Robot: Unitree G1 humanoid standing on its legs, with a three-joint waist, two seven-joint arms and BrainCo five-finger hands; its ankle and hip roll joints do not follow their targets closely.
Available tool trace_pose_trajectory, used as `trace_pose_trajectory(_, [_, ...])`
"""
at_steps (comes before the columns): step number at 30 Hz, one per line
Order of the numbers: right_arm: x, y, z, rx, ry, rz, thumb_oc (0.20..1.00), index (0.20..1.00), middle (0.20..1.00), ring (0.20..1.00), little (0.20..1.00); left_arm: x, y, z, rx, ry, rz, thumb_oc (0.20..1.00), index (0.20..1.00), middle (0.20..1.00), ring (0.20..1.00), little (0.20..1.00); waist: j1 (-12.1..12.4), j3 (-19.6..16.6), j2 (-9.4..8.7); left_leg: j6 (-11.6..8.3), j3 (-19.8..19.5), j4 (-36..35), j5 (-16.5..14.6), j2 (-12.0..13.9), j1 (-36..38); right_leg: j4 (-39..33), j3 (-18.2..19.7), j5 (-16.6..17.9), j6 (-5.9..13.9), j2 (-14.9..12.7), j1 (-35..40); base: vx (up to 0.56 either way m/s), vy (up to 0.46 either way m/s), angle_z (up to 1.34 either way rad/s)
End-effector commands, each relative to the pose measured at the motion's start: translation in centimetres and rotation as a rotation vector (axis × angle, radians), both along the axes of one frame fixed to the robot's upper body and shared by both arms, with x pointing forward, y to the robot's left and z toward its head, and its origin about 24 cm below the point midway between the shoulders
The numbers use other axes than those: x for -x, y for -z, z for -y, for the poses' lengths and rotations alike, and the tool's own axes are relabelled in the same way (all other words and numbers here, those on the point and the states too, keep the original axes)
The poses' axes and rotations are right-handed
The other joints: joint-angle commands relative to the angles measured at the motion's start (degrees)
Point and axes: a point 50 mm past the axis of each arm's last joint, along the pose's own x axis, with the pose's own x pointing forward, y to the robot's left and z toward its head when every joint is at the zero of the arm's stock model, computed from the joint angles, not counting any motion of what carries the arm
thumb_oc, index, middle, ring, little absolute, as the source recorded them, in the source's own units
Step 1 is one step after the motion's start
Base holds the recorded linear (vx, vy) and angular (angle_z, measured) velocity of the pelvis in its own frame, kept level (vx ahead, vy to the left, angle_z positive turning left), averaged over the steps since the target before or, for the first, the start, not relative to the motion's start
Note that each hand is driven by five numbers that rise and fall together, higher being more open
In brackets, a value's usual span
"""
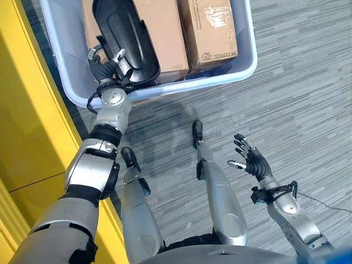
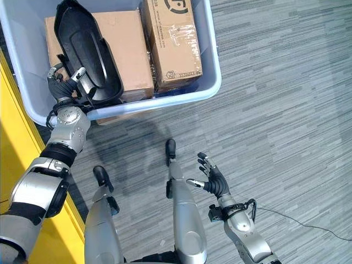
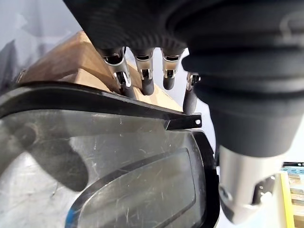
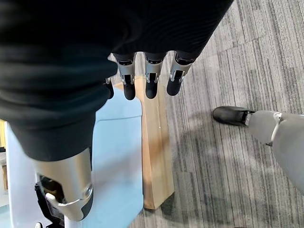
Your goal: Move parts from the plastic box to the shelf.
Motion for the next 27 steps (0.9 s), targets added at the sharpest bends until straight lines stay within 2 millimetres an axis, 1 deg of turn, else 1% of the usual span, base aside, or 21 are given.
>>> trace_pose_trajectory(1, [0.9, -0.7, 1.4, 0.03, 0.005, 0.015, 1.0, 1.0, 1.0, 1.0, 1.0, 0.3, 2.8, -0.3, 0.082, -0.02, -0.077, 1.0, 1.0, 1.0, 1.0, 1.0, -1.11, -1.32, 0.06, 1.22, -5.96, 2.78, 0.74, 0.39, -2.83, 9.9, 4.44, -11.36, 5.36, -2.74, 2.85, 0.0, 0.0, 0.0])
trace_pose_trajectory(7, [0.9, -0.9, 1.3, 0.033, 0.007, 0.024, 1.0, 1.0, 1.0, 1.0, 1.0, 0.4, 2.3, 0.6, 0.088, 0.002, -0.024, 1.0, 1.0, 1.0, 1.0, 1.0, -0.88, -0.85, 0.13, 1.36, -6.12, 2.89, 0.78, 0.25, -2.9, 10.19, 4.5, -11.42, 5.32, -2.82, 2.71, 0.0, 0.0, 0.0])
trace_pose_trajectory(8, [0.9, -0.9, 1.3, 0.034, 0.007, 0.025, 1.0, 1.0, 1.0, 1.0, 1.0, 0.6, 2.4, 1.0, 0.093, 0.011, -0.007, 1.0, 1.0, 1.0, 1.0, 1.0, -0.75, -0.76, 0.19, 1.41, -6.16, 2.75, 0.79, 0.14, -2.89, 10.2, 4.53, -11.43, 5.32, -2.78, 2.75, 0.0, 0.0, 0.0])
trace_pose_trajectory(11, [0.8, -0.9, 1.3, 0.036, 0.01, 0.029, 1.0, 1.0, 1.0, 1.0, 1.0, 0.8, 2.3, 1.3, 0.092, 0.015, 0.014, 1.0, 1.0, 1.0, 1.0, 1.0, -0.61, -0.61, 0.27, 1.5, -6.14, 2.79, 0.77, 0.03, -2.97, 10.23, 4.62, -11.51, 5.26, -2.79, 2.77, 0.0, 0.0, 0.0])
trace_pose_trajectory(14, [0.9, -0.9, 1.3, 0.04, 0.012, 0.03, 1.0, 1.0, 1.0, 1.0, 1.0, 1.1, 2.7, 1.7, 0.099, 0.023, 0.025, 1.0, 1.0, 1.0, 1.0, 1.0, -0.46, -0.48, 0.36, 1.63, -6.25, 2.92, 0.66, -0.06, -3.1, 10.34, 4.5, -11.62, 5.2, -2.89, 2.65, 0.0, 0.0, 0.0])
trace_pose_trajectory(19, [0.8, -1.0, 1.4, 0.041, 0.013, 0.032, 1.0, 1.0, 1.0, 1.0, 1.0, 1.3, 3.3, 1.7, 0.101, 0.022, 0.014, 1.0, 1.0, 1.0, 1.0, 1.0, -0.38, -0.4, 0.36, 1.67, -6.14, 2.76, 0.69, -0.15, -2.92, 10.65, 4.47, -11.78, 5.14, -2.89, 2.51, 0.0, 0.0, 0.0])
trace_pose_trajectory(27, [0.8, -0.8, 1.6, 0.056, 0.013, 0.021, 1.0, 1.0, 1.0, 1.0, 1.0, 0.8, 3.2, 1.3, 0.101, 0.016, -0.023, 1.0, 1.0, 1.0, 1.0, 1.0, -0.85, -0.36, 0.11, 1.74, -6.2, 3.26, 0.48, -0.09, -3.24, 10.93, 4.74, -11.77, 5.09, -2.74, 2.09, 0.0, 0.0, 0.0])
